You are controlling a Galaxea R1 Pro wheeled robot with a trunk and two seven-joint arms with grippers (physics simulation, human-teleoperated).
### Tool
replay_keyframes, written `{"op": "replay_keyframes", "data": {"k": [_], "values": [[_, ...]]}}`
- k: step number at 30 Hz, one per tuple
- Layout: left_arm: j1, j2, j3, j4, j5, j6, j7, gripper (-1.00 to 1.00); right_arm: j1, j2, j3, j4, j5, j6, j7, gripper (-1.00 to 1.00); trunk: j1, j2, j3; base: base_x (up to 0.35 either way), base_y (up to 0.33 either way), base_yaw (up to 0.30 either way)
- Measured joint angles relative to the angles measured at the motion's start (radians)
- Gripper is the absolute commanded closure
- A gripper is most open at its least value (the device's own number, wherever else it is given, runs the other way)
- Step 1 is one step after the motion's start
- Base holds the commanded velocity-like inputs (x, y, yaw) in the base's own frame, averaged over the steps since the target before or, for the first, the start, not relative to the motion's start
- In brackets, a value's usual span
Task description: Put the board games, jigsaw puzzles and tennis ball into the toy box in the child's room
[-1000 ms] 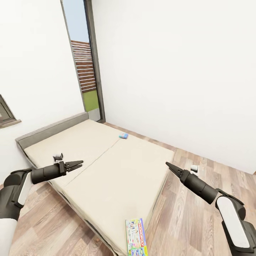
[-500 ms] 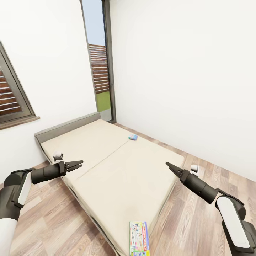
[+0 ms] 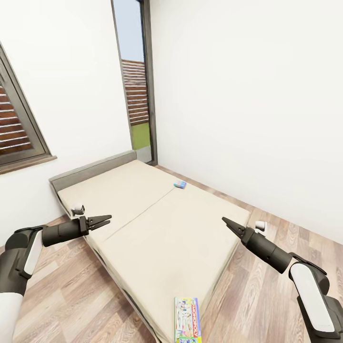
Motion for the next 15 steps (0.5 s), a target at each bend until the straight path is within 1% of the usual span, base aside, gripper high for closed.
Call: {"op": "replay_keyframes", "data": {"k": [8,15], "values": [[0.000,0.000,0.000,0.000,0.000,0.000,0.000,-1.00,0.000,0.000,0.000,0.000,-0.001,0.000,0.000,-1.00,0.000,0.000,0.000,0.000,-0.171,0.001],[0.000,0.000,0.000,0.000,0.000,0.000,0.000,-1.00,0.000,0.000,0.000,0.000,-0.001,0.000,0.000,-1.00,0.000,0.000,0.000,0.000,-0.063,0.018]]}}
